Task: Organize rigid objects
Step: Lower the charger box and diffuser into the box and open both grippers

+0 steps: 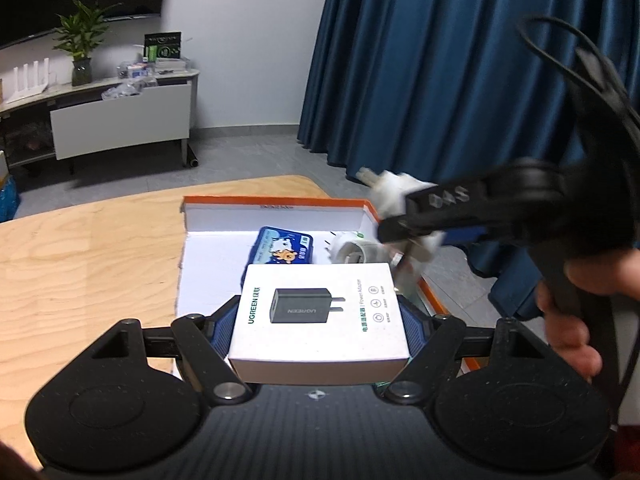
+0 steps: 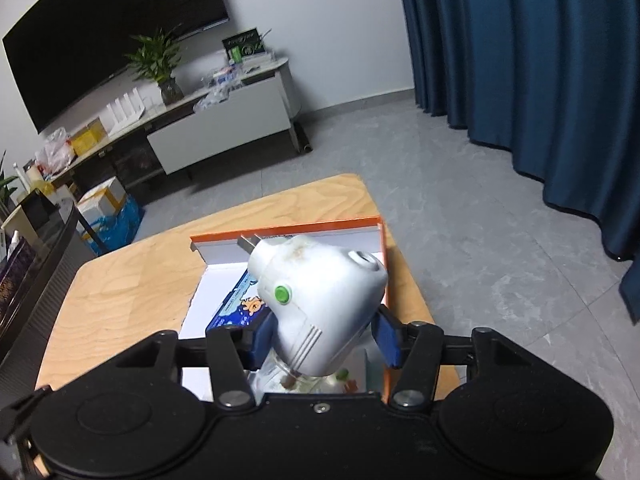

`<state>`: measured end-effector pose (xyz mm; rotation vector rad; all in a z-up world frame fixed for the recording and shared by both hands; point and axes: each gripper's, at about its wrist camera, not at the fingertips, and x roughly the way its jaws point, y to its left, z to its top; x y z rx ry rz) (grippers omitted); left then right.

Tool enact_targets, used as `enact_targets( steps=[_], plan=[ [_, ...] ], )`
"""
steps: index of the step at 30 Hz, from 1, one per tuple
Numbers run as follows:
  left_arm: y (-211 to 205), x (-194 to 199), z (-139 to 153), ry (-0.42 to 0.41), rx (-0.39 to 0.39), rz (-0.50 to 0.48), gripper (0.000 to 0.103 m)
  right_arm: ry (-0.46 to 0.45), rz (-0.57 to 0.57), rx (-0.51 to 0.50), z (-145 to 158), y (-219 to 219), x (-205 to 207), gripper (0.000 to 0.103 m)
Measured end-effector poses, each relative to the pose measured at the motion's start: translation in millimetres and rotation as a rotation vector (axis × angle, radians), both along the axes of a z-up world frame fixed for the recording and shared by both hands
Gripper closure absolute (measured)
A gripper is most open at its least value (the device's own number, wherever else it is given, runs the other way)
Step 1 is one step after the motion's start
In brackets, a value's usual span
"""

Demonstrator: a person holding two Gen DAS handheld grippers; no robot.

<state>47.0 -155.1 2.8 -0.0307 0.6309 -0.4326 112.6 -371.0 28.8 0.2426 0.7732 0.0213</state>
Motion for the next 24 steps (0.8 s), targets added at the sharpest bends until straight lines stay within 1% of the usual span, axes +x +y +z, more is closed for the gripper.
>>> enact_targets(
  steps=[5,6,7,8,9,11,14,17,18,20,22,24],
  plan=[
    [-3.0,12.5,-8.9,0.027,-0.007,-0.008,0.024,0.031,0.041,-0.015,-7.0,9.9,30.6,0.039],
    [-4.2,15.1,-10.8,0.031,-0.006,-0.009,0.024,0.041,0.049,-0.009,-8.9,10.7,36.8,0.036],
    [-5.5,17.6,-12.7,0.036,-0.004,-0.013,0.024,0.048,0.052,0.005,-10.5,11.0,41.6,0.036],
    [-6.7,19.7,-14.3,0.042,-0.004,-0.016,0.024,0.046,0.05,0.02,-10.9,10.6,45.4,0.029],
    [-7.9,21.6,-15.5,0.047,-0.002,-0.018,0.024,0.044,0.045,0.025,-10.2,10.0,48.5,0.025],
    [-9.7,23.9,-17.5,0.056,0.001,-0.021,0.024,0.026,0.028,0.016,-5.4,9.1,49.7,0.025],
    [-8.7,26.1,-18.2,0.069,-0.006,-0.011,0.024,-0.02,0.012,0.0,6.6,7.0,38.1,0.025],
    [-7.7,23.7,-14.5,0.062,-0.006,-0.002,0.022,-0.066,0.006,-0.005,18.9,1.5,16.2,0.025],
    [-7.3,21.8,-12.2,0.057,-0.005,0.001,0.017,-0.084,-0.002,-0.012,23.3,-0.6,8.4,0.025],
    [-6.4,16.4,-6.7,0.044,-0.002,0.012,0.015,-0.121,-0.018,-0.022,33.1,-3.5,-10.3,0.024],
    [-5.8,9.4,0.4,0.032,-0.001,0.019,0.01,-0.152,-0.03,-0.034,42.7,-4.6,-28.8,0.023],
    [-4.8,-0.2,9.2,0.019,0.004,0.034,0.007,-0.183,-0.044,-0.051,50.5,-3.5,-50.6,0.021]
  ],
)
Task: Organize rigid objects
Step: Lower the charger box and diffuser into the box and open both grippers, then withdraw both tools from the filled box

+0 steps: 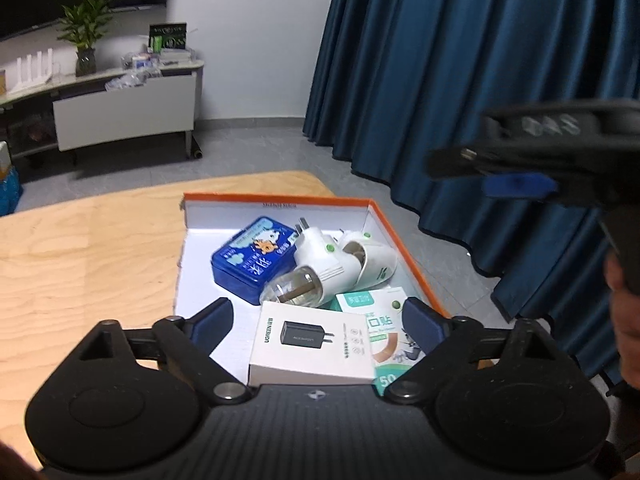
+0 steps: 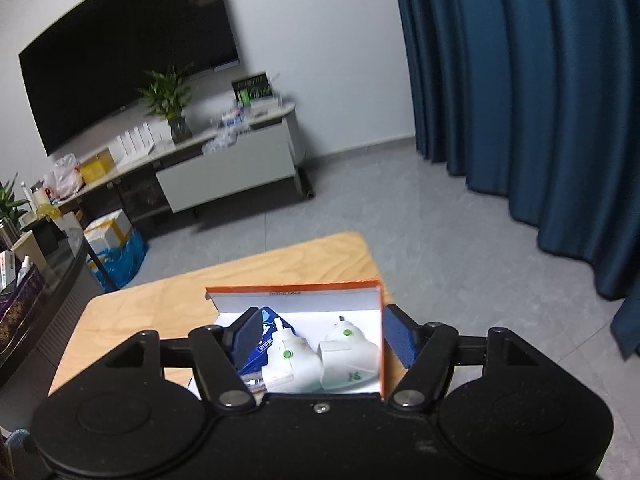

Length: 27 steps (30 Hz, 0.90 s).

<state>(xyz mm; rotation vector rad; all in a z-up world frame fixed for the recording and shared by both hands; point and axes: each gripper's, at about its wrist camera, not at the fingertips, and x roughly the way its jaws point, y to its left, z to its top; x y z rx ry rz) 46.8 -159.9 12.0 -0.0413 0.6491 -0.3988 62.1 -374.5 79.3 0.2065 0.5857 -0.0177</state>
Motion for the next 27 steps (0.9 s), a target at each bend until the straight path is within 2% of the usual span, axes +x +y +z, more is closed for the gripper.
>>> enact_targets(
  steps=[3,8,12,16,27],
  plan=[
    [3.0,-15.2,14.6,-0.018,0.019,0.042,0.0,-0.033,-0.012,-0.013,9.2,1.1,-31.3,0.018],
    [15.6,-47.1,33.8,-0.02,0.035,0.13,0.0,-0.036,-0.045,0.017,9.9,0.9,-80.7,0.016],
    [20.1,-70.2,36.9,-0.035,0.077,0.171,0.0,-0.006,-0.011,0.015,-0.6,8.7,-108.6,0.016],
    [22.9,-83.3,31.8,-0.025,0.119,0.19,0.0,0.012,0.007,-0.031,-9.7,23.3,-126.3,0.016],
    [35.8,-97.3,27.6,-0.016,0.128,0.235,0.0,0.055,0.026,-0.055,-25.5,38.9,-142.8,0.016]
  ],
)
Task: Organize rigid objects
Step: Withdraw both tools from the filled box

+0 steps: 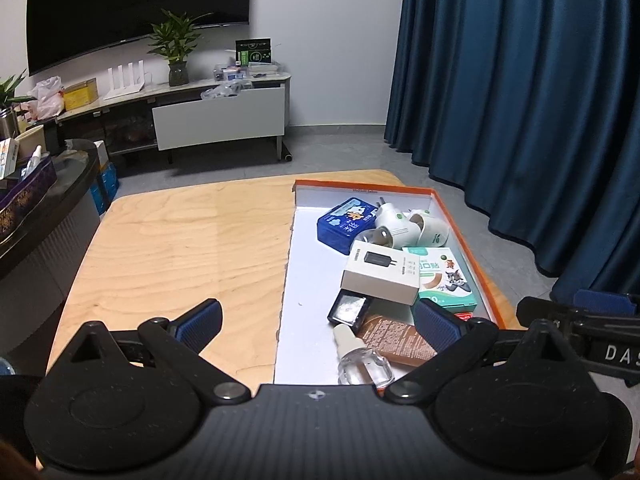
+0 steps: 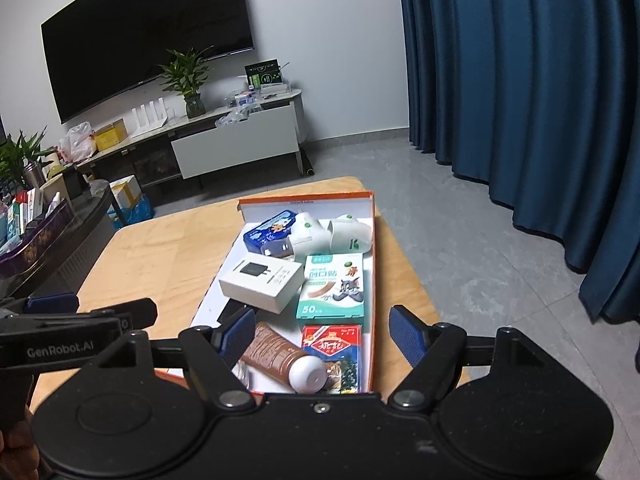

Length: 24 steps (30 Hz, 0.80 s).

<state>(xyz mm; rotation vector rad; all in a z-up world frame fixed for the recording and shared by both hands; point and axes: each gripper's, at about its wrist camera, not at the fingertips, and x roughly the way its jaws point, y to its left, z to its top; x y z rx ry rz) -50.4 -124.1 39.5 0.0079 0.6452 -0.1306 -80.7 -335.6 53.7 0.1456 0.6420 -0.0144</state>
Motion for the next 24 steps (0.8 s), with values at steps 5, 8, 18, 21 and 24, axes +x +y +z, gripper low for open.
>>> enact_targets(
  steps=[5,8,18,21,24],
  plan=[
    [0.8,-0.7,-5.0,0.011,0.0,0.003,0.0,0.013,0.001,-0.002,-4.6,1.7,-0.8,0.016],
    [2.4,-0.2,-6.7,0.01,-0.005,0.01,0.0,0.022,0.0,-0.003,-6.6,1.7,0.2,0.016],
    [3.1,2.0,-12.8,0.043,0.0,0.011,0.0,0.042,0.0,-0.006,-11.7,1.9,4.9,0.016],
    [4.0,2.0,-13.6,0.046,-0.004,0.008,0.0,0.047,0.0,-0.007,-12.6,2.7,6.8,0.016],
    [4.2,2.4,-14.5,0.046,-0.006,-0.006,0.0,0.05,0.0,-0.005,-13.8,2.2,7.1,0.016]
  ],
)
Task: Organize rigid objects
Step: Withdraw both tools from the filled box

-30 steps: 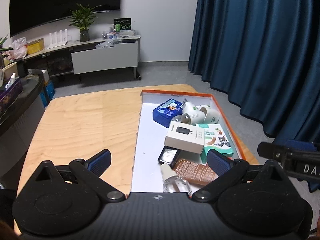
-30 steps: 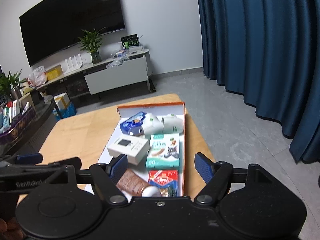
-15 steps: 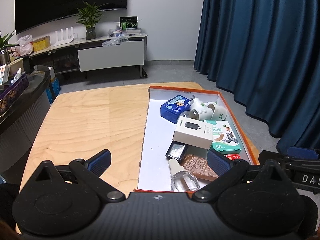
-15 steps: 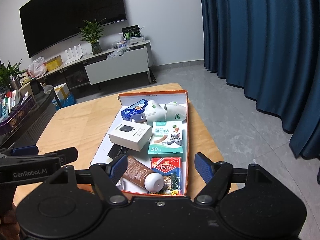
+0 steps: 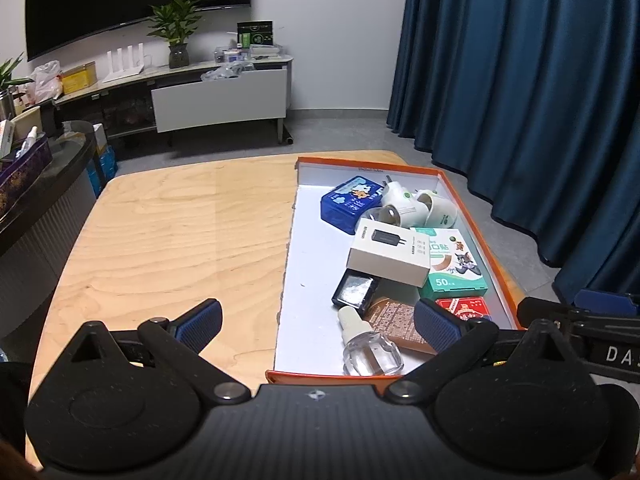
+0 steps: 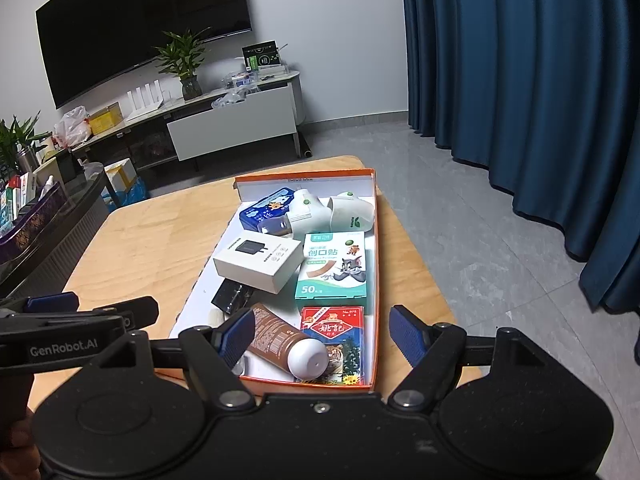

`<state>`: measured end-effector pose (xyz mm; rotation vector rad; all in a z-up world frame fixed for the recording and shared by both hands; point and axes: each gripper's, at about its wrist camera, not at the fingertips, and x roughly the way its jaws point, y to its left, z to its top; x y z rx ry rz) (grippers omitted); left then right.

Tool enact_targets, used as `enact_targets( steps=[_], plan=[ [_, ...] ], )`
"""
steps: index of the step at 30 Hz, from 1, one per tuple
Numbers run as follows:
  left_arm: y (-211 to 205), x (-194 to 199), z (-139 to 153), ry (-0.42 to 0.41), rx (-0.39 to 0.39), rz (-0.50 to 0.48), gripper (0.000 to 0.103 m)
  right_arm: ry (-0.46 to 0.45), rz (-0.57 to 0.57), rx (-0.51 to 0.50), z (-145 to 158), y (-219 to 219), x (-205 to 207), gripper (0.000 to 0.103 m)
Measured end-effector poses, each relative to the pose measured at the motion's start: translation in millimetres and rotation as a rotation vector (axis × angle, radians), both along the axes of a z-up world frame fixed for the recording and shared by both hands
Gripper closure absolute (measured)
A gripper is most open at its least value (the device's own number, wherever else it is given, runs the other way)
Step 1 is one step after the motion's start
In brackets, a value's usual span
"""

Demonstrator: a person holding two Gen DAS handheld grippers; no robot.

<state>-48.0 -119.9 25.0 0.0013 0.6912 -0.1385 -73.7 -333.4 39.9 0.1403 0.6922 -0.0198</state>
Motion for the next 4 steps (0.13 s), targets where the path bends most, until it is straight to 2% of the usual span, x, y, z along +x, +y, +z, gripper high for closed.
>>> enact_targets(
  steps=[4],
  plan=[
    [0.3,3.5,-1.6,0.023,-0.004,-0.003,0.0,0.003,-0.005,-0.001,-0.5,-0.4,0.5,0.016]
  ],
)
